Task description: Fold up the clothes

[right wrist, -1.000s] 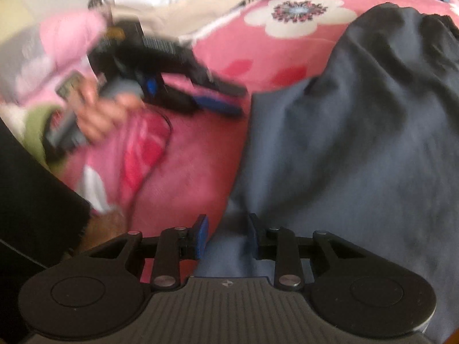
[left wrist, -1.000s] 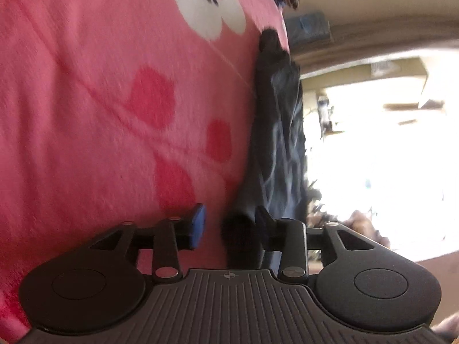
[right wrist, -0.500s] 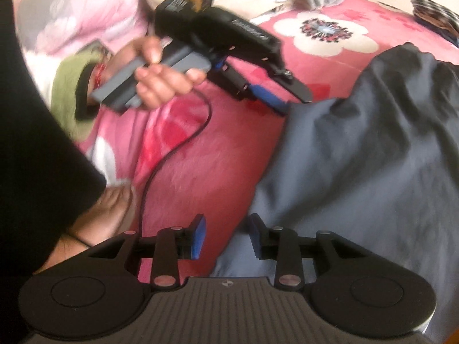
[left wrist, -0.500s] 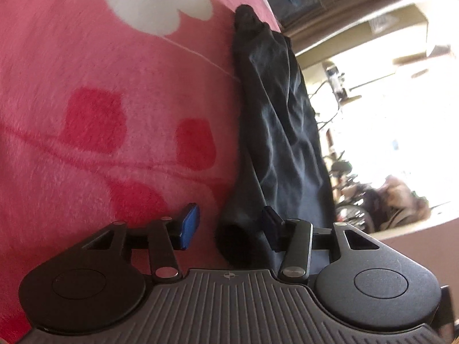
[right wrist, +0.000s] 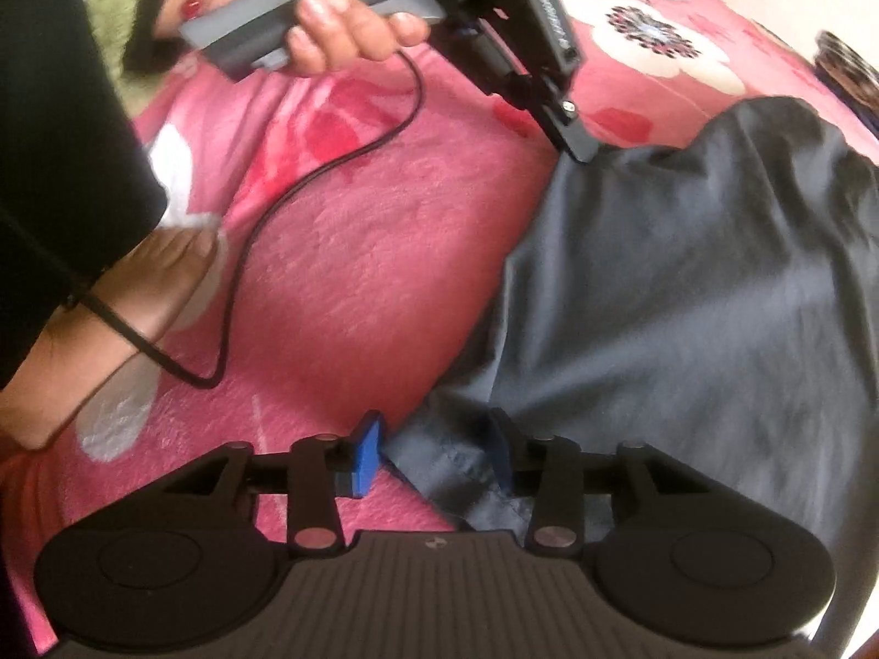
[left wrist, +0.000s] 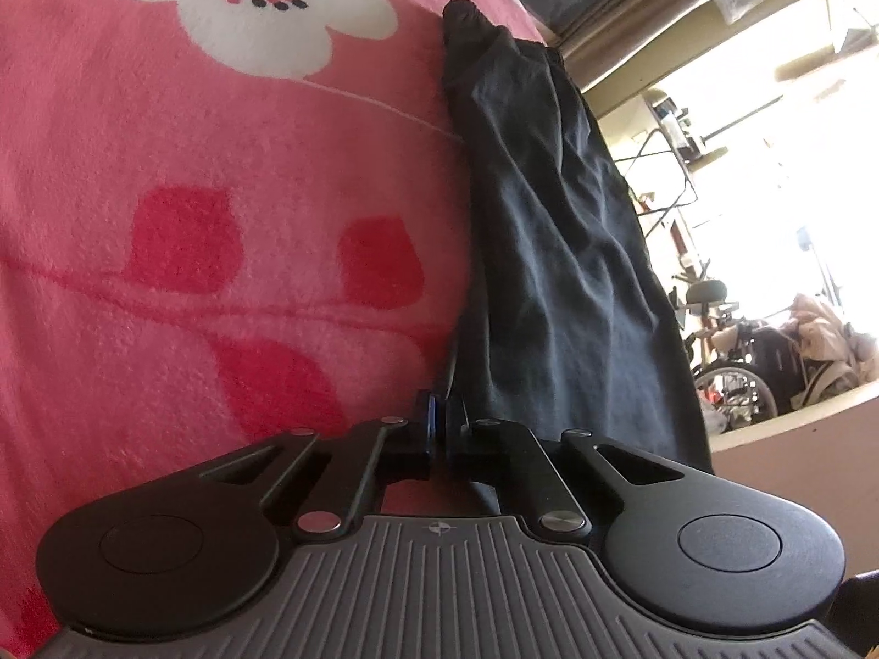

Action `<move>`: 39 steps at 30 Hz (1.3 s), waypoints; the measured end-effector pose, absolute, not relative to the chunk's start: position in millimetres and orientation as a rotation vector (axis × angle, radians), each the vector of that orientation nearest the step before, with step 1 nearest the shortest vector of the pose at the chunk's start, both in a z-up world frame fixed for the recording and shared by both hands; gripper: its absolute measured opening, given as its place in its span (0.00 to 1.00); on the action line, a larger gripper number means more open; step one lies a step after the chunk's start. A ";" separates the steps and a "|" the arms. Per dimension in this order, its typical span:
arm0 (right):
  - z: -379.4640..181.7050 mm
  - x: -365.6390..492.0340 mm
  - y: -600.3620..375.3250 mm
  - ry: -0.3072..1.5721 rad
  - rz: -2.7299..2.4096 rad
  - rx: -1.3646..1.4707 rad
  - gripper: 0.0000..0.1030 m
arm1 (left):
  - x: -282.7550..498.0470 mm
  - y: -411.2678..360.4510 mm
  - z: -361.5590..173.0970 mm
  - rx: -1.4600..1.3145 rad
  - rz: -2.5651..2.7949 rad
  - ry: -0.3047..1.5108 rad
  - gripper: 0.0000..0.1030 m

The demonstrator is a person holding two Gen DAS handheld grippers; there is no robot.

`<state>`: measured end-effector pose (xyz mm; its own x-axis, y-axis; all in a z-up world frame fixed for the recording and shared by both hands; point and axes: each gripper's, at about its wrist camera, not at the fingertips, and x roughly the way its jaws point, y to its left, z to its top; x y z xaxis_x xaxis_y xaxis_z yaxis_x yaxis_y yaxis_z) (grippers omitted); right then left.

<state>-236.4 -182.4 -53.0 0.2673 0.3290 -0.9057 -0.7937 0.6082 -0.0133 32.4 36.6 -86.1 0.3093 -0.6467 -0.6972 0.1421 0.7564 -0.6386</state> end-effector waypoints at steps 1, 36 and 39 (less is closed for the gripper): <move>-52.3 -234.4 -184.0 1.046 0.796 -0.514 0.30 | 32.3 36.6 -85.1 -0.530 -0.552 1.154 0.00; -91.8 -217.4 -344.3 1.185 0.414 0.842 0.15 | 76.0 -51.8 -95.2 -0.568 -0.696 1.187 0.02; -74.1 -218.8 -337.7 1.209 0.450 0.673 0.29 | 76.3 -53.3 -95.0 -0.546 -0.705 1.185 0.03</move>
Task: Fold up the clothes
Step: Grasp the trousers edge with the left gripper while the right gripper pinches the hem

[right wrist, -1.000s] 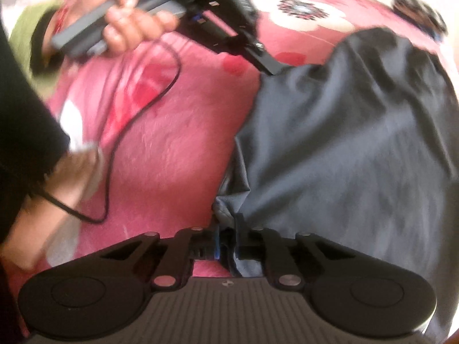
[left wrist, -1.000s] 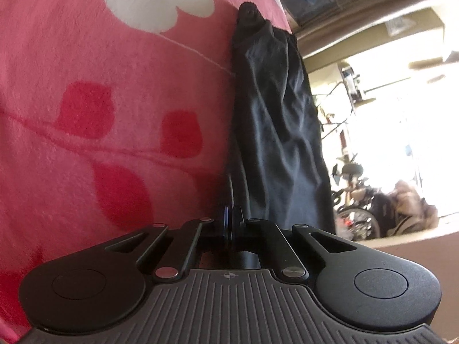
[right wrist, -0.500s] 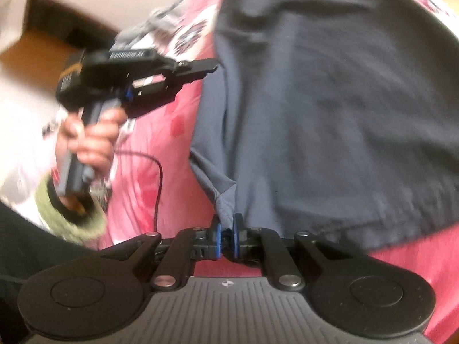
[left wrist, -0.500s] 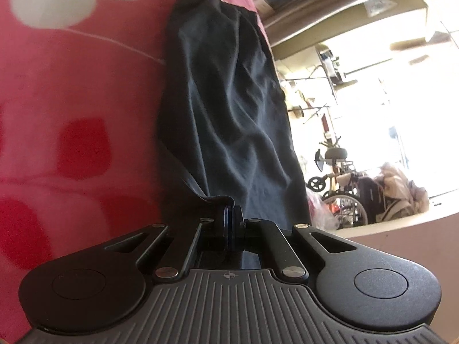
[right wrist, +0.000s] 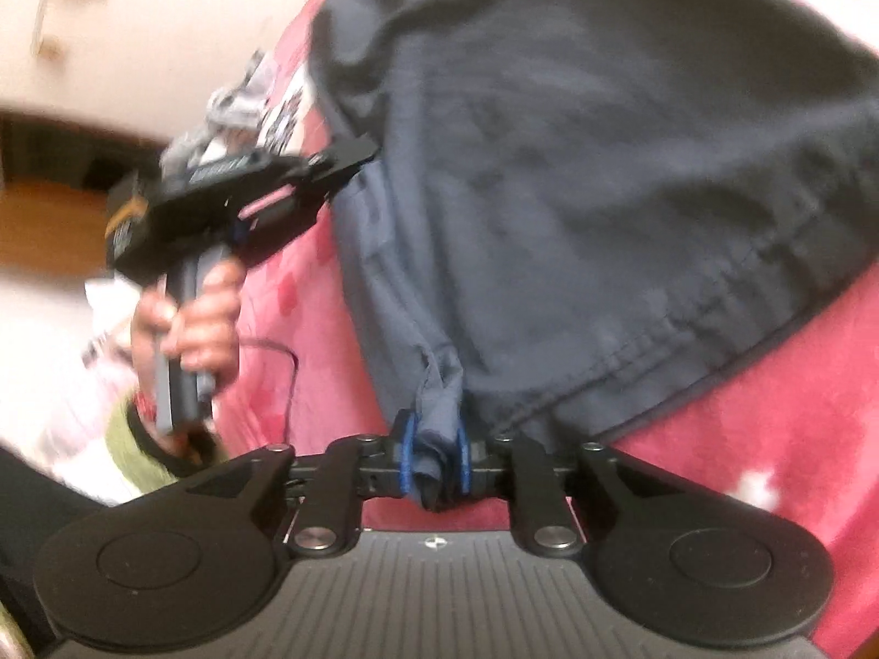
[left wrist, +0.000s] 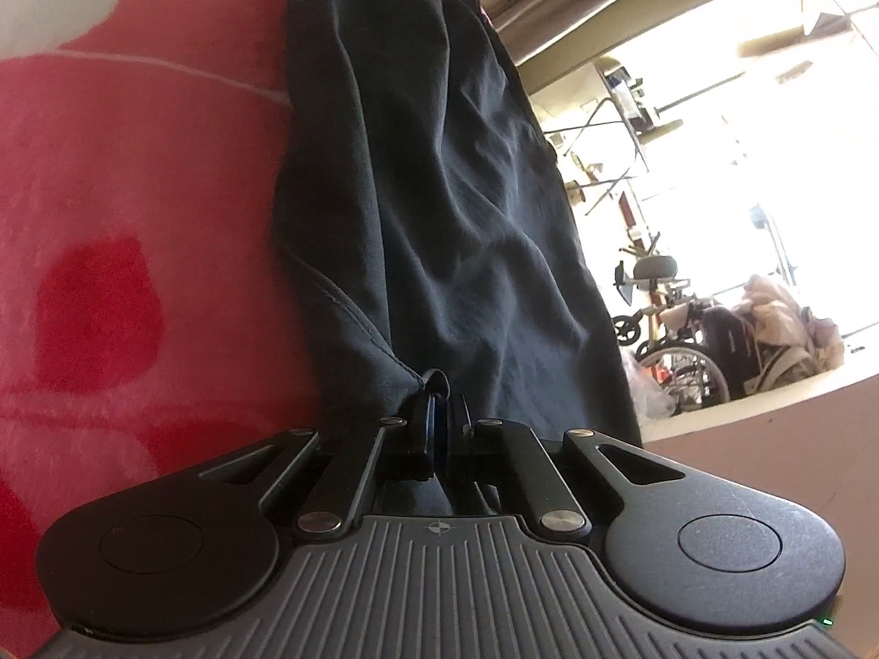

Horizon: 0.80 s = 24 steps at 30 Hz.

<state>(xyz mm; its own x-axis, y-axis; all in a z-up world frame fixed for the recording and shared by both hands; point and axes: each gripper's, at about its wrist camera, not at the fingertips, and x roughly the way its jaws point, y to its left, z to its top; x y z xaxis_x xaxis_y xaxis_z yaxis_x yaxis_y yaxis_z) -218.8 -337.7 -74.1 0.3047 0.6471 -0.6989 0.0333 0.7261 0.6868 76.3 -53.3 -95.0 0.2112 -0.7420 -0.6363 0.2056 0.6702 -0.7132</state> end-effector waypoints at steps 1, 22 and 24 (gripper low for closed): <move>-65.7 -219.2 -334.6 1.218 0.470 0.591 0.34 | 76.7 -53.6 -95.3 -0.543 -0.709 1.186 0.04; -42.3 -168.4 -251.5 1.012 0.686 -0.150 0.10 | 55.5 -53.2 -71.5 -0.381 -0.809 0.975 0.30; -46.1 -167.8 -254.7 1.018 0.674 -0.137 0.10 | 45.6 -48.3 -62.7 -0.350 -0.832 0.920 0.30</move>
